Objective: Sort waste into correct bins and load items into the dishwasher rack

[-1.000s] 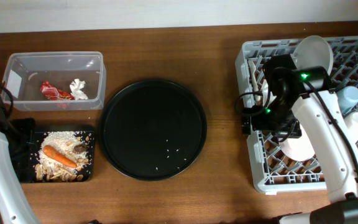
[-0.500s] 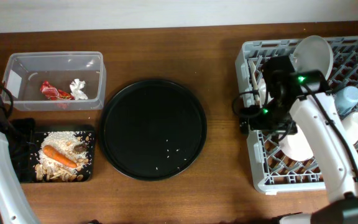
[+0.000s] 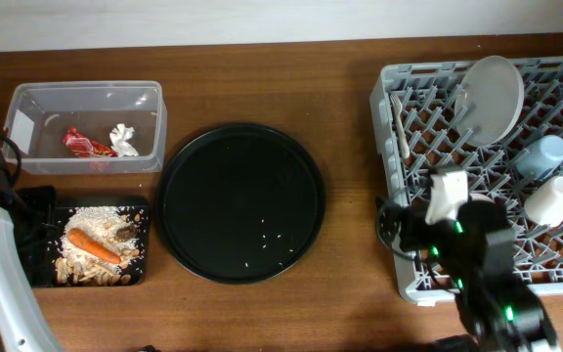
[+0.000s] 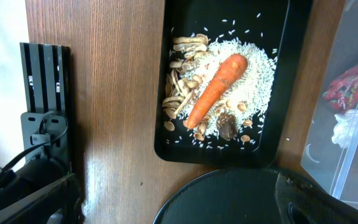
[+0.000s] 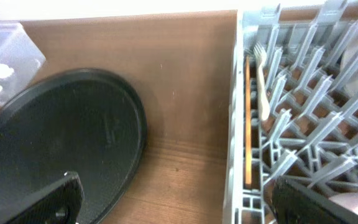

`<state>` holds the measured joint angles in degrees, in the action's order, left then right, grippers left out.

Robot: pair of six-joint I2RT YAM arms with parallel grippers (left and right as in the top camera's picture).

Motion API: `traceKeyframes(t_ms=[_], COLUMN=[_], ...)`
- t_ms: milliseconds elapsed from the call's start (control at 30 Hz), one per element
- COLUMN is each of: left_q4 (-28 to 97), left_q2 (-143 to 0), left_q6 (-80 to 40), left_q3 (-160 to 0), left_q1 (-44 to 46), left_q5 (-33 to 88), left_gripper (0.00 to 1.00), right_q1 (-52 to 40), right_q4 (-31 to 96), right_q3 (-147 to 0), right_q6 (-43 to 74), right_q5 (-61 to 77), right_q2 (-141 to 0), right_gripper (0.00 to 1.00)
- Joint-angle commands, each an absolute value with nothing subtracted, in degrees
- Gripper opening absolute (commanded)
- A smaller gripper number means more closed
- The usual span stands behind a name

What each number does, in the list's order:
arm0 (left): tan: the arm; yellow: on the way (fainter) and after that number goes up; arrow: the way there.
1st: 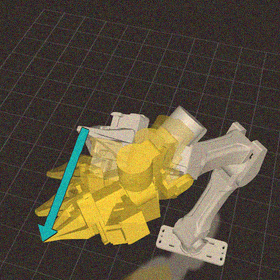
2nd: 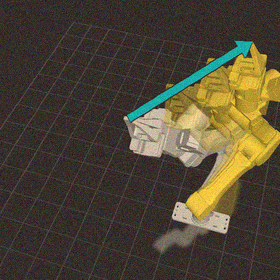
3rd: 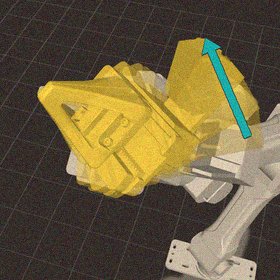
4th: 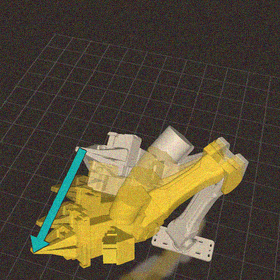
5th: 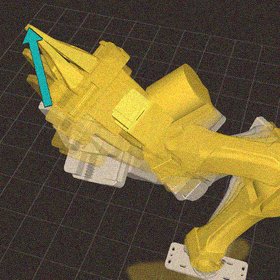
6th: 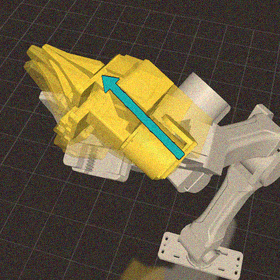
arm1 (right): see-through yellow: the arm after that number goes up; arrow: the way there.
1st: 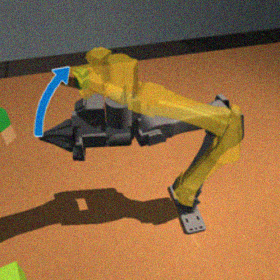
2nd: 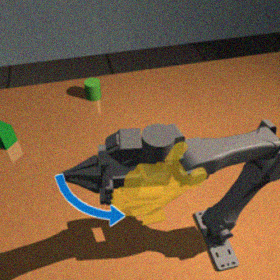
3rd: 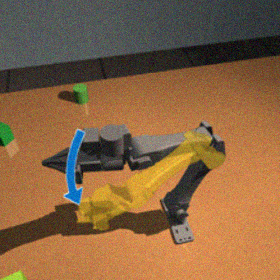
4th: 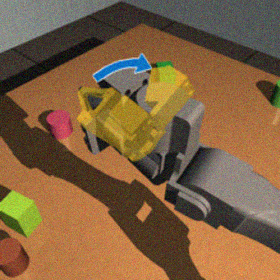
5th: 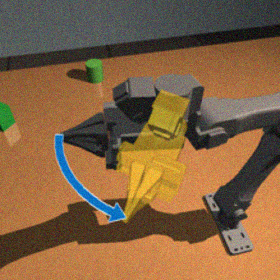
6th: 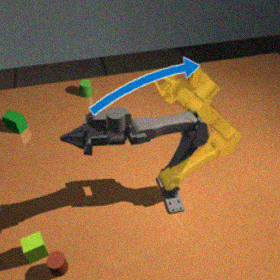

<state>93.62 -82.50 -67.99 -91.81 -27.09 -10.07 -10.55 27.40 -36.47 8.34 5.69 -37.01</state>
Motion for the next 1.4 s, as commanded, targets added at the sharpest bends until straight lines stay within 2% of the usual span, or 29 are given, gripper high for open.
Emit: traceKeyframes(t_ms=[0,133,433,733,967,1167,1367], left_q4=[93.7,93.7,93.7,93.7,93.7,93.7,93.7], left_q2=[-82.1,-82.1,-82.1,-82.1,-82.1,-82.1,-82.1], left_q6=[-68.6,-68.6,-68.6,-68.6,-68.5,-68.6,-68.6], left_q3=[-91.7,-91.7,-91.7,-91.8,-91.7,-91.7,-91.7], left_q1=[-27.3,-27.3,-27.3,-27.3,-27.3,-27.3,-27.3], left_q5=[-10.5,-10.5,-10.5,-10.5,-10.5,-10.5,-10.5], left_gripper=[0.99,0.99,0.99,0.99,0.99,0.99,0.99], right_q1=[-10.6,-6.9,-1.0,0.5,1.9,3.0,3.0], right_q4=[20.6,13.9,2.0,-14.6,-9.7,4.7,4.4], right_q3=[-28.5,-20.3,-9.7,-0.2,-0.3,-0.3,-0.3], right_q6=[6.0,6.0,6.4,6.4,5.7,-1.5,-2.8], right_q5=[5.2,5.3,5.5,5.3,3.2,2.7,2.3], right_q2=[-24.8,-14.8,-1.9,-0.2,-0.2,-0.2,-0.2], right_gripper=[0.99,0.99,0.99,0.99,0.99,0.99,0.99])
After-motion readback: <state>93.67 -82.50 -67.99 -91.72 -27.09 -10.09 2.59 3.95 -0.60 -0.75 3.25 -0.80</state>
